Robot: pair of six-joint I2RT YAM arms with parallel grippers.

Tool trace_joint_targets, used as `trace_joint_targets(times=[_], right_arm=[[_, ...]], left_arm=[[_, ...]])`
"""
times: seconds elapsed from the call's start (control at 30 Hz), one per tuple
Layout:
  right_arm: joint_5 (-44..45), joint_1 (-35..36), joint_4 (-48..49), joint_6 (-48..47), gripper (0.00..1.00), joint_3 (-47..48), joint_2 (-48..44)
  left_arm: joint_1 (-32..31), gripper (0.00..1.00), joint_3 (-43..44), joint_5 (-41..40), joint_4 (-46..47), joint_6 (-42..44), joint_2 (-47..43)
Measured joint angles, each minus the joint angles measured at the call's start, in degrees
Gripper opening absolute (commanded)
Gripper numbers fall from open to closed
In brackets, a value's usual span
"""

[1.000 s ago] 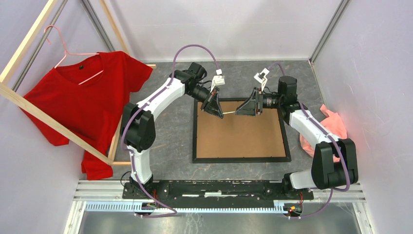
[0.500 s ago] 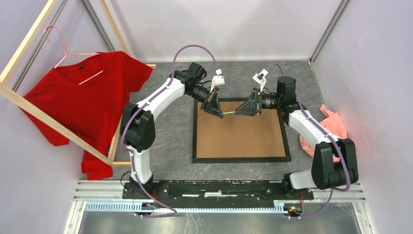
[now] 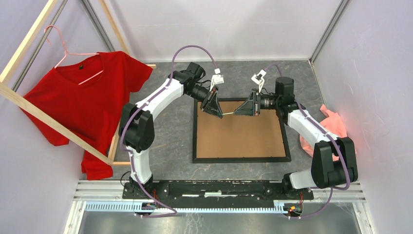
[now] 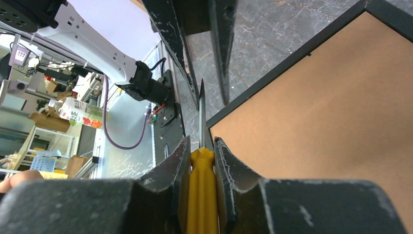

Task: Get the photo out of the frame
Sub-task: Adjust the screwdriver, then release the photo frame item from the photo frame.

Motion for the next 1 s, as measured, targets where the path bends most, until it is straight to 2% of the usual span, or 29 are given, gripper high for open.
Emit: trace_joint_targets(times=[0.03,0.23,0.4,0.63,0.8,1.0], right_arm=[[0.24,0.17,0.02,0.22,0.0,0.0,-0.02],[4.24,1.03,4.74,5.55,0.0,-2.95,-0.48],[10.29,1.11,10.03,9.92,0.0,-7.69,-0.83],[14.99,1.73,17.03,12.28,0.0,-11.52,-0.83],[19.58,3.85,18.43,11.61,0.0,-12.11,-0.81],[23.23,7.1,17.03,10.16,0.0,-11.8,0.9]], left_arm=[[0.31,0.55,0.0,-0.11,0.52,-0.5,0.0],[7.32,0.74,-1.38,-2.12,5.84,-5.16,-1.31],[13.42,0.76,-6.99,-11.06,14.03,-11.93,-6.01],[13.27,0.75,-11.78,-27.91,22.62,-18.99,-8.44],[13.2,0.75,-12.79,-33.73,24.65,-21.84,-8.41],[13.2,0.75,-12.79,-36.79,25.81,-23.34,-8.28]])
